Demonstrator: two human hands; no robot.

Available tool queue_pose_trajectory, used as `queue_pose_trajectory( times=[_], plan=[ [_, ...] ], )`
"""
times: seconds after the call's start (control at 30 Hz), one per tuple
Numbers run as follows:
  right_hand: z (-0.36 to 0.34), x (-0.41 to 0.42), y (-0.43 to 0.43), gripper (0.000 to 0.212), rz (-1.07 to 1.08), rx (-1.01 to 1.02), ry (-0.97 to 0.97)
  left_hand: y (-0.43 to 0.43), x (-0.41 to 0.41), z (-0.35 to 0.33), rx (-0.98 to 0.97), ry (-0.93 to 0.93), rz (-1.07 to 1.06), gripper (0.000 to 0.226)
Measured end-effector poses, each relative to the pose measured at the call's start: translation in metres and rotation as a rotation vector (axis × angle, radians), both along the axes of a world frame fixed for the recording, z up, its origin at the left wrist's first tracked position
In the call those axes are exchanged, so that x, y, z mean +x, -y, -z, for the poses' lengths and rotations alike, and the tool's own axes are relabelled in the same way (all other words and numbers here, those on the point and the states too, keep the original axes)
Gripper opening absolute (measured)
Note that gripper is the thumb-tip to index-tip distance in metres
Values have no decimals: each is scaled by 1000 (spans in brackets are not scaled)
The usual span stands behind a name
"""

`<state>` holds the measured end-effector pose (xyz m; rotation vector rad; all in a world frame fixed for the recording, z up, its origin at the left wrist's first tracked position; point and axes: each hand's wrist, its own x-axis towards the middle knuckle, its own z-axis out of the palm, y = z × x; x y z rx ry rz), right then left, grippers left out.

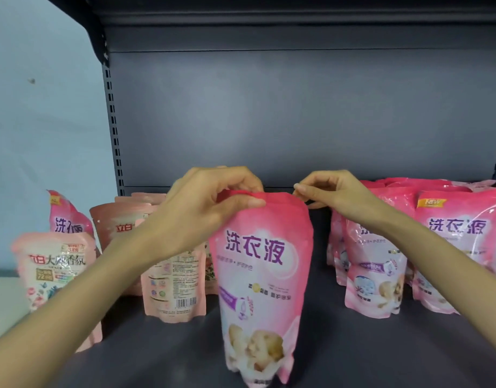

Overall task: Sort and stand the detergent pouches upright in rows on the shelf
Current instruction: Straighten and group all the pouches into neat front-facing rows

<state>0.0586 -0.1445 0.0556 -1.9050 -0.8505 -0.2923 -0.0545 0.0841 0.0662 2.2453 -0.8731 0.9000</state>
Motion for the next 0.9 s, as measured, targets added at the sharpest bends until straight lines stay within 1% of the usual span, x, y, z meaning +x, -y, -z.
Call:
queue_pose_trajectory(
  times=[0.1, 0.27, 0.37, 0.47, 0.57, 0.63, 0.67, 0.77, 0.9],
  plan=[
    [2, 7, -9, 14, 3, -21, 10, -17, -7, -8, 37, 72, -155, 27],
    [-1, 18, -29, 13, 72, -117, 40, -34, -13, -7, 112, 105, -380, 15],
    [-5, 29, -41, 14, 185, -215, 156, -40, -11, 2, 156, 82, -487, 8],
    [-13, 32, -55, 33, 278, -286, 231, -44, -7, 10, 175, 36, -575, 11],
    [-24, 38, -69, 64, 366, -420, 200, -48, 0, 14, 163, 40, -630, 14],
    [-28, 41, -76, 74, 397, -496, 165, -48, 3, 16, 154, 45, -644, 16],
    [-29, 42, -80, 73, 405, -531, 140, -48, 4, 17, 154, 48, -649, 17],
    [-35, 41, -88, 45, 406, -579, 63, -46, 4, 17, 178, 52, -669, 17],
    [-41, 38, -91, 21, 405, -617, 66, -46, 4, 14, 248, 7, -726, 19]
  ],
)
